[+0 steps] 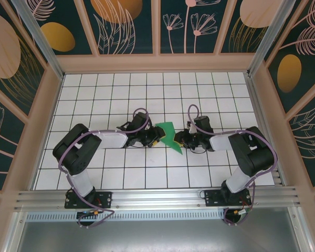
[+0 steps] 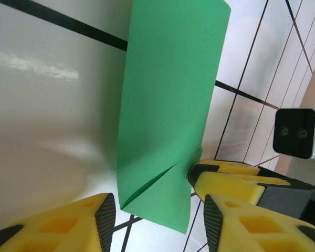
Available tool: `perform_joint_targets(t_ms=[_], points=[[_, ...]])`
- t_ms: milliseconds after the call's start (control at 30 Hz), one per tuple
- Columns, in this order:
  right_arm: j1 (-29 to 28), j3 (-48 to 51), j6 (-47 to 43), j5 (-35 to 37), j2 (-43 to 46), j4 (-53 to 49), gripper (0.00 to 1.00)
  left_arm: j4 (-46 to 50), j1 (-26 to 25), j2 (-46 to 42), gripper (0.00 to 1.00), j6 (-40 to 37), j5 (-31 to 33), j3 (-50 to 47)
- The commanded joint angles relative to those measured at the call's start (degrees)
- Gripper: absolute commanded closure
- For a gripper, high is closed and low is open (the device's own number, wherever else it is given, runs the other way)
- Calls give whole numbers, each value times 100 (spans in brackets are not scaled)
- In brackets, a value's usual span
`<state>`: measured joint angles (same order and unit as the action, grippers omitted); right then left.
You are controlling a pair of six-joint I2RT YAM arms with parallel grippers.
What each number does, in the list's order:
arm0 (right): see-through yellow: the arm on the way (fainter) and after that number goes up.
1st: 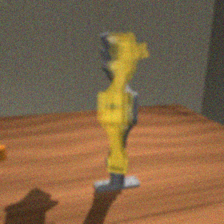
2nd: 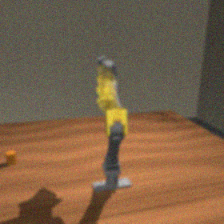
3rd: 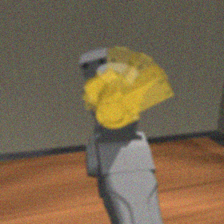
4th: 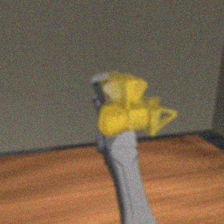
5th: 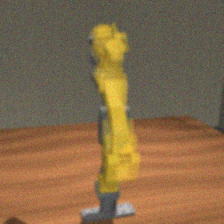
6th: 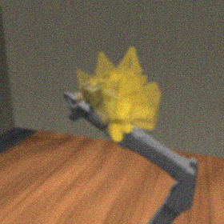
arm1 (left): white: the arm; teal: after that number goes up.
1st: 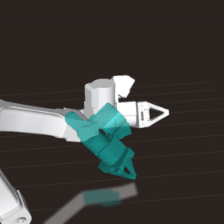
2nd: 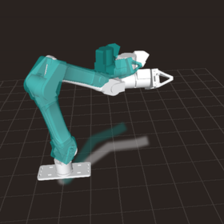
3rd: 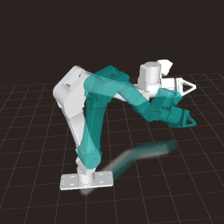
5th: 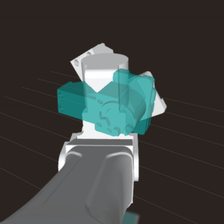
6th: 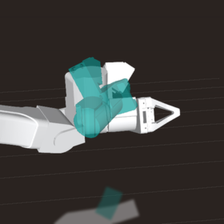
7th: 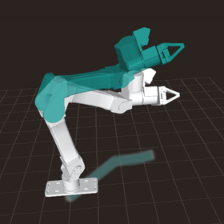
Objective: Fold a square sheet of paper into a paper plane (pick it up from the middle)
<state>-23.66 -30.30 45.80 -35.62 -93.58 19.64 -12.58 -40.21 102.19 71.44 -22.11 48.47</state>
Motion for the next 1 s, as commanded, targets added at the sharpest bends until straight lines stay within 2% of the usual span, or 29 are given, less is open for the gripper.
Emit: perform_joint_targets(t_ms=[0, 267, 500, 567, 700, 800, 867, 967], points=[[90, 198, 65, -212, -97, 8, 73, 94, -24, 164, 52, 26, -65, 152], [165, 244, -31, -437, 81, 233, 68, -168, -31, 291, 57, 80, -159, 161], [156, 257, -638, -357, 445, 418, 61, -296, -30, 397, 84, 122, -184, 208], [150, 237, -1024, -46, 626, 354, 56, -367, -33, 376, 90, 151, -163, 183], [-6, 186, -1739, 723, 931, 185, 47, -414, -29, 272, 94, 183, -111, 163], [-469, 164, -2340, 1639, 1182, 9, 37, -392, -39, 192, 95, 193, -93, 162], [-879, 187, -2704, 2691, 1347, -91, 30, -370, -32, 163, 96, 189, -86, 179], [-1099, 217, -3082, 3226, 1394, -169, 26, -285, -31, 143, 96, 166, -82, 216]])
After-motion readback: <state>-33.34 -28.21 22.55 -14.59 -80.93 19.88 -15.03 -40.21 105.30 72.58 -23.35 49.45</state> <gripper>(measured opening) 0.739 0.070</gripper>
